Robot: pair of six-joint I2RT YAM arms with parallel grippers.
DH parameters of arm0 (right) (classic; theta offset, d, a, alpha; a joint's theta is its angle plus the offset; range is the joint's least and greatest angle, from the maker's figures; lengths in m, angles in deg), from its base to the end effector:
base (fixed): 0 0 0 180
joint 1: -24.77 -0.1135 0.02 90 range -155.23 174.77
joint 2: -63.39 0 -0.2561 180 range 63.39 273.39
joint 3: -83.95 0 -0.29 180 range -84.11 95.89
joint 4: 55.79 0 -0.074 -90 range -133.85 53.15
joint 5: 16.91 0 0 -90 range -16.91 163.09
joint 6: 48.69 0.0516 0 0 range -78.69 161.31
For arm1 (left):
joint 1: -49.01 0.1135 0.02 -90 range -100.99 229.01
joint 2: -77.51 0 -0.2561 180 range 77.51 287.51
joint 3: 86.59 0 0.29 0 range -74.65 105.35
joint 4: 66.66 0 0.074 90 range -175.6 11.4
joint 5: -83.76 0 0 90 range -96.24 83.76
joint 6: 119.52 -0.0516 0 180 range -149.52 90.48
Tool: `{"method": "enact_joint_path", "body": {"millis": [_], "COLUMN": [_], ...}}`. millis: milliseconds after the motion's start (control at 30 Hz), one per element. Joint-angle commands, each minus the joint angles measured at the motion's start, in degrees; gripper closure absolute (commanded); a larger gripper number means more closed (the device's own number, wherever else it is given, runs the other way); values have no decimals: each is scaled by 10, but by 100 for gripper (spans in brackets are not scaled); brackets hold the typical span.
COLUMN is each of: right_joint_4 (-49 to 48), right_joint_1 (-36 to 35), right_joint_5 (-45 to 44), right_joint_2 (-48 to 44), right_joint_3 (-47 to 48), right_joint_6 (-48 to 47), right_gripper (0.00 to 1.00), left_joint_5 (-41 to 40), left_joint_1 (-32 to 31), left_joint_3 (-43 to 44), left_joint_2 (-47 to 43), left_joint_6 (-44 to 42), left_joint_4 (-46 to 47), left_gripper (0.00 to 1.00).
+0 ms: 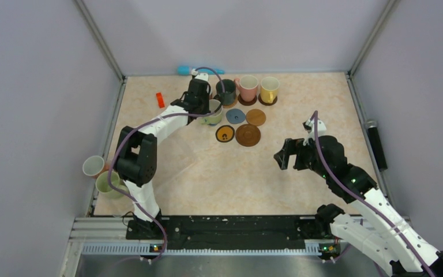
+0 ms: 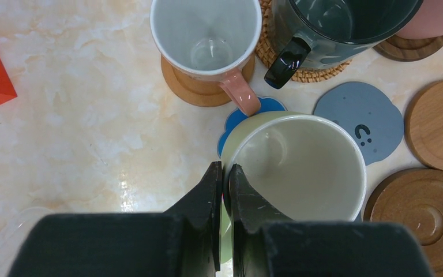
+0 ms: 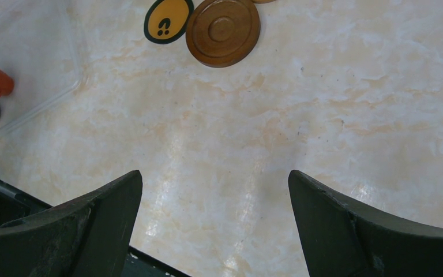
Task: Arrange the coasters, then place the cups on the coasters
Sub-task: Place the cup on the coaster.
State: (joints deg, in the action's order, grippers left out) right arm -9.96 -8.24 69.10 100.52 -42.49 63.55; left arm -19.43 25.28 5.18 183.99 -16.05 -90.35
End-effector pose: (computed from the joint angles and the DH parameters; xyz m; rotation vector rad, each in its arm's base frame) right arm 0.1724 0.1077 0.2885 -0.1562 2.1180 0.5098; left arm 0.4355 -0.1786 0.2083 0.0749 2.2208 -0.0990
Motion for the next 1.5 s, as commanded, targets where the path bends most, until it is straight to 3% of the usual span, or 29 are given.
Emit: {"method": "enact_joint_path", "body": {"millis": [0,433,700,1067,1333,1367,1433,1467], "right_joint_4": [-20,-20,-20,-20,-18,-18,-19,-19], "right_joint_1": [-6,-6,-6,-6,-6,-6,-5,-5], "right_joint_5": [-3,-4,-5,-4,-6,-7,-7,-6], "right_joint_2": [-5,-5,-5,-8,-8,-7,-8,-8], "right_joint_3": [0,0,-1,0,0,-1,-1,-1], "right_joint_6": [3,2,3,2,3,3,3,3], "right_gripper": [4,4,4,4,4,4,4,4], "left_joint_5": [-11,-18,-26,-40,-54,-63,-81,-94], "left_joint_1": [-2,-1,-2,-2,-2,-1,-2,-2], "left_joint_3": [40,46,46,31,-10,-16,-30,-36], "left_joint_2": [-5,17,19,-14,-96,-110,-137,-150], "left_joint_6": [-8,-11,-18,-18,4,10,20,26], "left_joint_4": [70,62,54,37,21,16,6,-1], "left_gripper": [100,100,93,63,37,29,4,1]}}
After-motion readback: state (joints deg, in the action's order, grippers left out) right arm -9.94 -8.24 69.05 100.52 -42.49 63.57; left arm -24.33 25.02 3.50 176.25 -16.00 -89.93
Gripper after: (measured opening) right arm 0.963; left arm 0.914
